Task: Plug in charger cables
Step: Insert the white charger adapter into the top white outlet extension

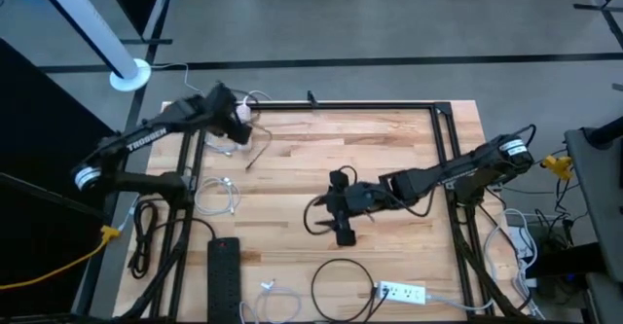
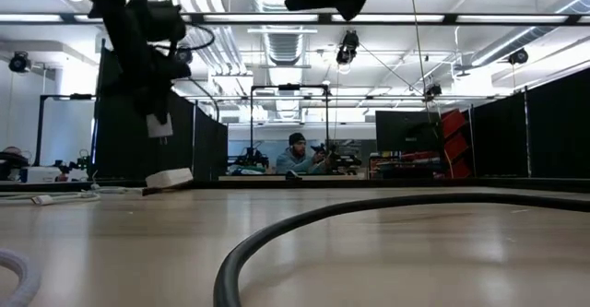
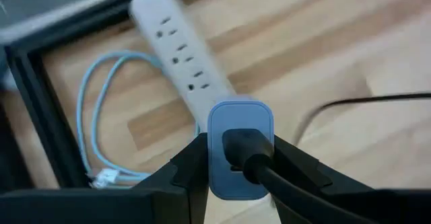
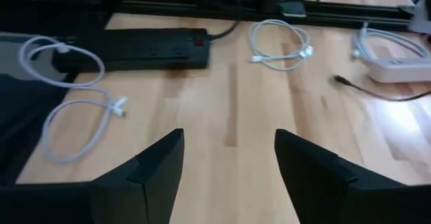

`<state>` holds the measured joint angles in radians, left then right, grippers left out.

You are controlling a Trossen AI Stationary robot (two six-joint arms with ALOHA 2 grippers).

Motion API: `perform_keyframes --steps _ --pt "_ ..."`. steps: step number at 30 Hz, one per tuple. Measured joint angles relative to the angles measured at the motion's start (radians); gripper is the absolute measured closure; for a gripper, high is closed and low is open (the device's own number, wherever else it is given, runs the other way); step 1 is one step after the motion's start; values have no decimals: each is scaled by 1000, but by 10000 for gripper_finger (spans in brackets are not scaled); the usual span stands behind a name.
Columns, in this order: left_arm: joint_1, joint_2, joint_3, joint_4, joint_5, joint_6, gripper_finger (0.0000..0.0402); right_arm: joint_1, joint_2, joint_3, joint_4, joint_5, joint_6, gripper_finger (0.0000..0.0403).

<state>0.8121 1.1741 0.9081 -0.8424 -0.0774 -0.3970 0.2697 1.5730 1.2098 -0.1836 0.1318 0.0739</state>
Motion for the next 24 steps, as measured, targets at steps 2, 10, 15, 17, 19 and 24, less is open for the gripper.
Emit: perform_keyframes --steps 2,10,15,17,19,24 --pt "59 21 0 14 16 -22 286 26 0 0 2 0 -5 198" --pt "83 167 0 95 52 -158 286 66 0 0 7 3 6 208" --pt "89 236 7 136 65 -200 286 67 0 -5 6 1 39 209" --pt "90 244 14 153 64 -200 286 71 0 -12 5 2 39 208" --pt "90 242 14 165 64 -206 286 71 1 -19 3 1 39 208" --pt "93 209 14 159 32 -230 286 71 1 -33 10 2 59 208"
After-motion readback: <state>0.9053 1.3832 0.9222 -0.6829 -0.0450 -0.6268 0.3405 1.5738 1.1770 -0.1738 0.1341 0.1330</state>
